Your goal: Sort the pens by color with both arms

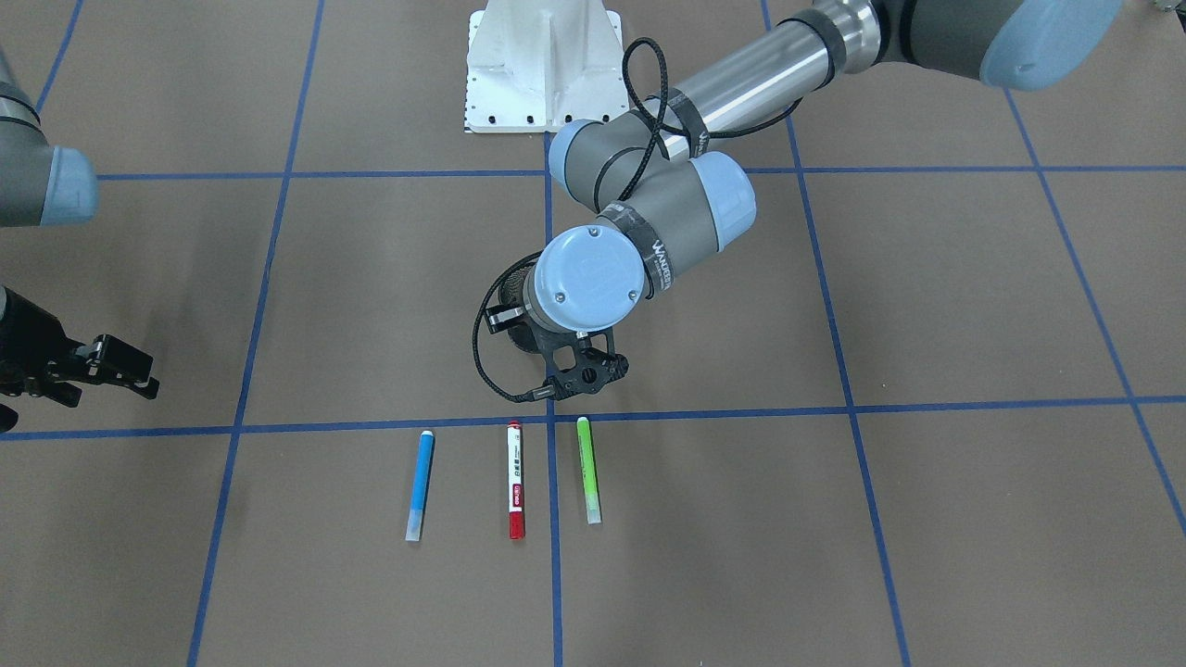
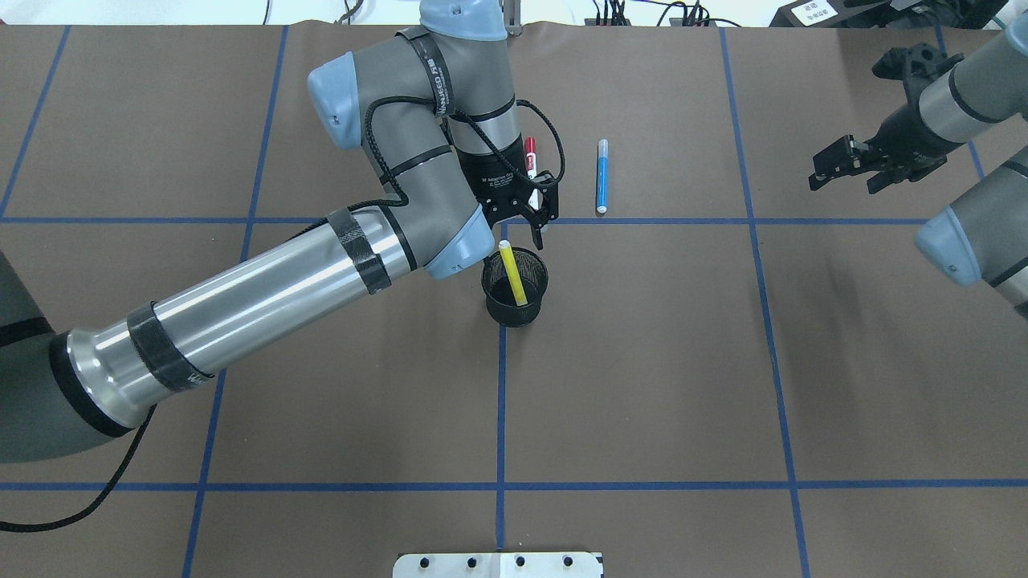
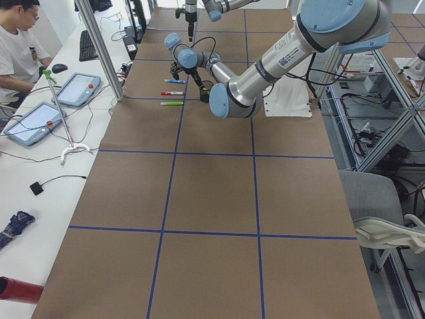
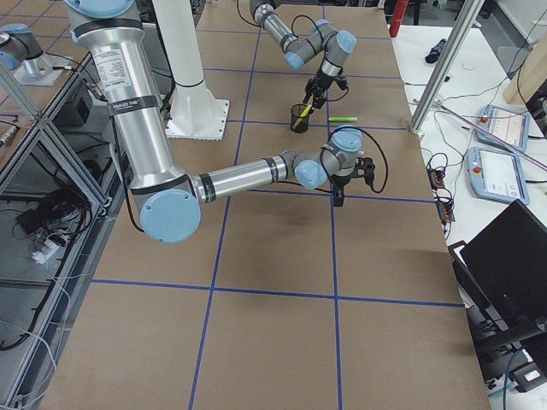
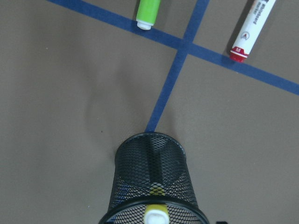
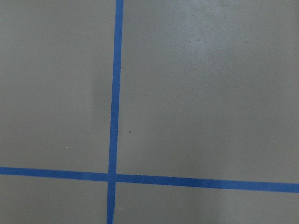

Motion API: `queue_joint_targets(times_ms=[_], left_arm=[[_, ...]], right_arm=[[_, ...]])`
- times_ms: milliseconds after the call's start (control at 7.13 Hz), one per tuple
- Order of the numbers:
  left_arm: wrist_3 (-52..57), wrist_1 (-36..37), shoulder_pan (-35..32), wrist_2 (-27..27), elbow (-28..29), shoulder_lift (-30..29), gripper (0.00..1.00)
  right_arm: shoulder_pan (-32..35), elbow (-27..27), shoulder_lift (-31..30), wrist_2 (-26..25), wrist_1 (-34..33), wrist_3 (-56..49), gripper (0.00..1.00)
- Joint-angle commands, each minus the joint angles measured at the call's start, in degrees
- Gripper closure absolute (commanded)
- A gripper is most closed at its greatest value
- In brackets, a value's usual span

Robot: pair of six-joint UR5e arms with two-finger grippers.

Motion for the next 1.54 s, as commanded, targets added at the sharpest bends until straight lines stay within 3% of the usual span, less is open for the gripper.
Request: queue_joint_targets(times_ms=[0, 420, 561, 701, 841, 1121, 1402], left_arm=[[-0.21, -0.07, 0.01, 0.19, -0.13, 0.14, 0.41], [0.05, -0.07, 0.01, 0.63, -0.13, 0.14, 0.49], [-0.03, 0.02, 0.01, 0.63, -0.22, 0.14, 0.62], [-0.03, 0.02, -0.08, 0.63, -0.22, 0.14, 0.95], [0.05, 0.02, -0.08, 0.63, -0.30, 0.14, 1.00], [-0.12, 0.11, -0.34, 0.63, -1.53, 0.14, 1.00], [-0.56, 0.98, -2.17, 2.21, -6.25, 0.23, 1.00]], right_arm=[[-0.01, -0.04, -0.04, -0.01, 0.05, 0.01, 0.00], [-0.01, 0.05, -0.04, -0.01, 0.05, 0.09, 0.00], [-0.01, 0.05, -0.04, -0.01, 0.14, 0.09, 0.00], [-0.01, 0.14, -0.04, -0.01, 0.14, 0.09, 0.00], [-0.01, 0.14, -0.04, -0.01, 0.14, 0.18, 0.00], [0.08, 0.23, -0.04, -0.01, 0.14, 0.18, 0.00], [0.08, 0.58, -0.04, -0.01, 0.14, 0.36, 0.00]])
